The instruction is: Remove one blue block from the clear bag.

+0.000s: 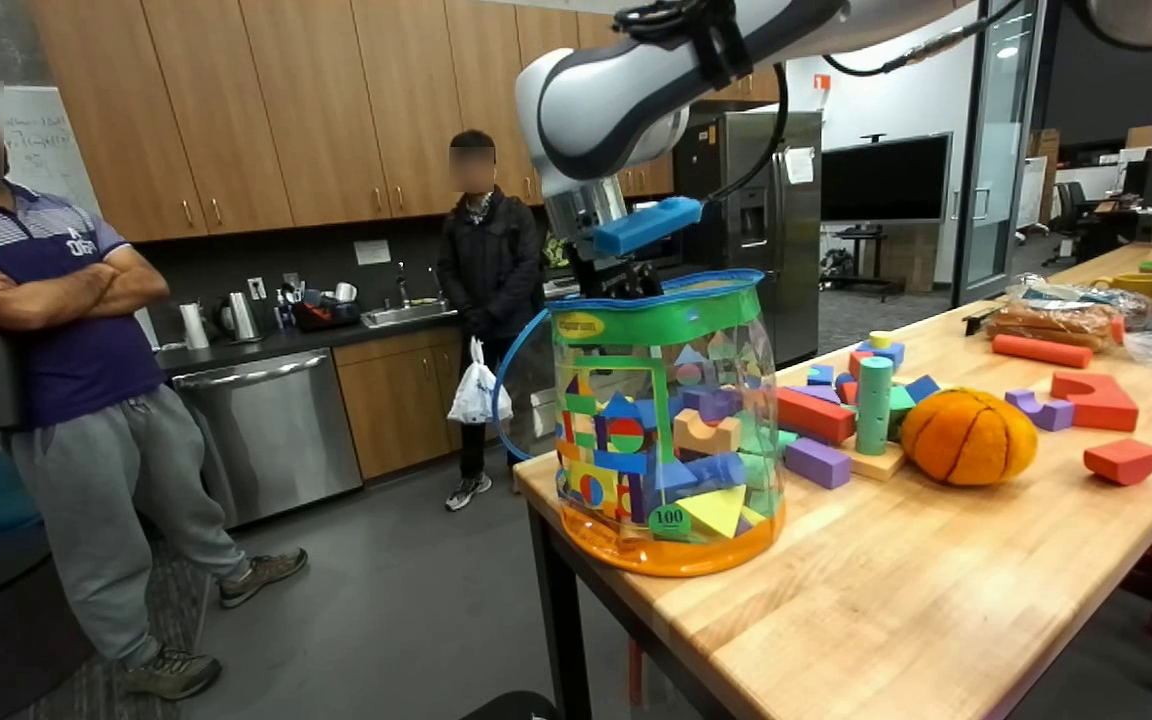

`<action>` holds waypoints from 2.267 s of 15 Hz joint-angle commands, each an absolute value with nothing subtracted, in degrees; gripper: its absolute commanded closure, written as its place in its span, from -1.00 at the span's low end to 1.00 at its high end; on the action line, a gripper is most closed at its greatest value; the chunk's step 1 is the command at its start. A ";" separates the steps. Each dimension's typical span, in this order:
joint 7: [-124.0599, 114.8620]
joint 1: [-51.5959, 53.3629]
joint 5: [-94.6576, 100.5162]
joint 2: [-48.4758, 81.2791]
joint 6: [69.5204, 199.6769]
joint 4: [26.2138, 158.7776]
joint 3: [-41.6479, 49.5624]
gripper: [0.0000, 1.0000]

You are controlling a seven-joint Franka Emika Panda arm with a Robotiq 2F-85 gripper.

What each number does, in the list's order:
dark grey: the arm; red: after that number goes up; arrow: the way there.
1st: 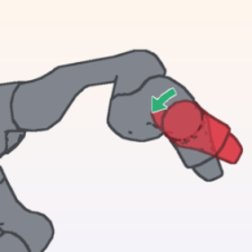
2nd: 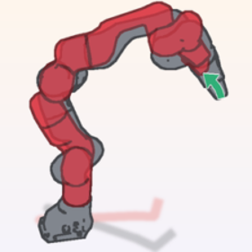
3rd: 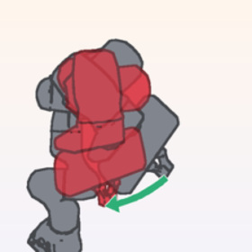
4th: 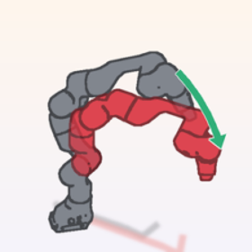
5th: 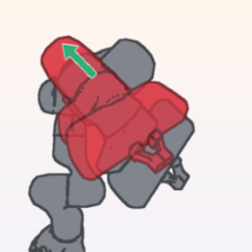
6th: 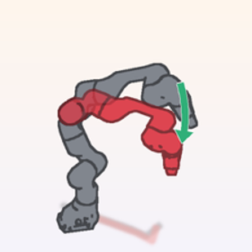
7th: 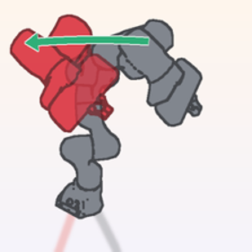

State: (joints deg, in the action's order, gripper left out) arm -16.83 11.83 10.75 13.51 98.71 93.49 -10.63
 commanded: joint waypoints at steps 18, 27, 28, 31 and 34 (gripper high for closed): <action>-20.06 12.31 3.62 14.15 108.97 104.53 -7.20 -1.00; -26.33 12.01 7.15 11.20 113.37 108.13 -4.94 -1.00; -26.49 11.99 7.18 11.25 113.17 108.10 -4.94 -1.00; -26.50 11.98 7.11 11.33 112.89 108.05 -4.99 -0.36; -26.34 11.90 7.11 11.32 113.18 108.25 -4.98 -0.05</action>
State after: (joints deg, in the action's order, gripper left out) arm -25.56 12.10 6.36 12.91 112.53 106.38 -4.99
